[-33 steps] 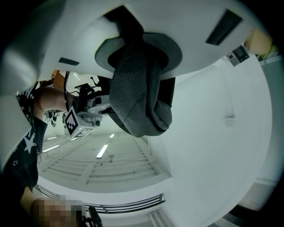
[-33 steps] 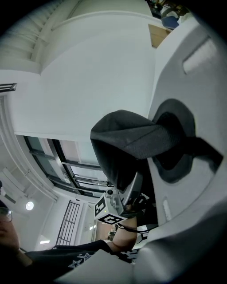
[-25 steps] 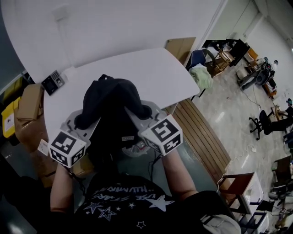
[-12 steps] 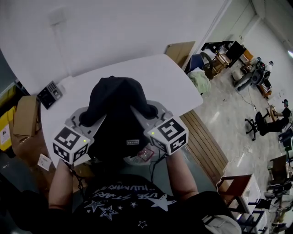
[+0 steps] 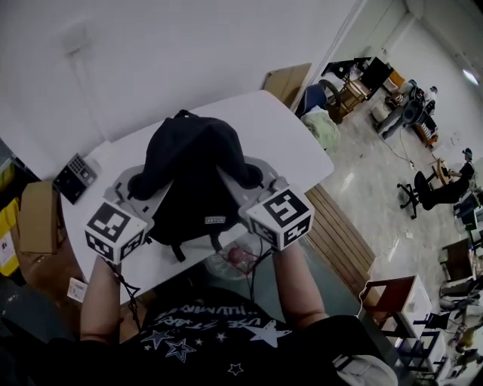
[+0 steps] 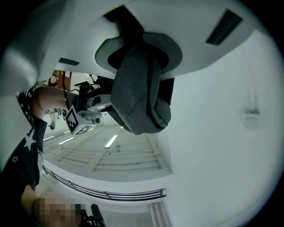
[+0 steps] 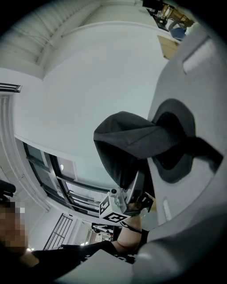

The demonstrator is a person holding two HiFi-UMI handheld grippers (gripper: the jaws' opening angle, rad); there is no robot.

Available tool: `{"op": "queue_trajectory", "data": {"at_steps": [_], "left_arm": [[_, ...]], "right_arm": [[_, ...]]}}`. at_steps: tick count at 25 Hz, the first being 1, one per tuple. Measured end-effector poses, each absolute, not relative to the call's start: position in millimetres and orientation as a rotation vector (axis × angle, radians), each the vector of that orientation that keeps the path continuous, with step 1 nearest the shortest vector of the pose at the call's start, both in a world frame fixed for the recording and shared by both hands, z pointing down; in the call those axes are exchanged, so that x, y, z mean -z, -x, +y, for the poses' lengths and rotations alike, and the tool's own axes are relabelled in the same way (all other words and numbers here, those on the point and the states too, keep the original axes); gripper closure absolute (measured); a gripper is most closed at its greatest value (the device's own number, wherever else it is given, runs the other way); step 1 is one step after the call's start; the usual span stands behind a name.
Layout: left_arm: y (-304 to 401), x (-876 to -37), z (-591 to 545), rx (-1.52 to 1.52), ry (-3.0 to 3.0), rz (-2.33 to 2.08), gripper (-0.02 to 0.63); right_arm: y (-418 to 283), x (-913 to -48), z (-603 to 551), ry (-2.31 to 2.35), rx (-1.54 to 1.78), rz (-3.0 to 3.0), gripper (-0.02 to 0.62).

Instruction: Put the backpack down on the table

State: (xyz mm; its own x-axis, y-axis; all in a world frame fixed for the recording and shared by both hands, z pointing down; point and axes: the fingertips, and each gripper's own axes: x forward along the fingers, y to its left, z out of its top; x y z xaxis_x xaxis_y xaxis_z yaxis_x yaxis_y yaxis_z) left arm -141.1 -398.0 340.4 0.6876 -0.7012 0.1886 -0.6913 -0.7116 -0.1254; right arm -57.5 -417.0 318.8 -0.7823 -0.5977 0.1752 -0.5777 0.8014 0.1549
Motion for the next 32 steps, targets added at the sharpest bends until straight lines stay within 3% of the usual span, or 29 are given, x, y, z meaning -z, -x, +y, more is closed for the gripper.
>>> {"op": "queue_trajectory", "data": {"at_steps": [32], "left_arm": [[191.4,-388.7,-492.9,0.253,2.935,1.067,0.554]], "right_arm": [[109.4,-360.3,-502.9,-1.017,0.189,-2.682,0.572]]}}
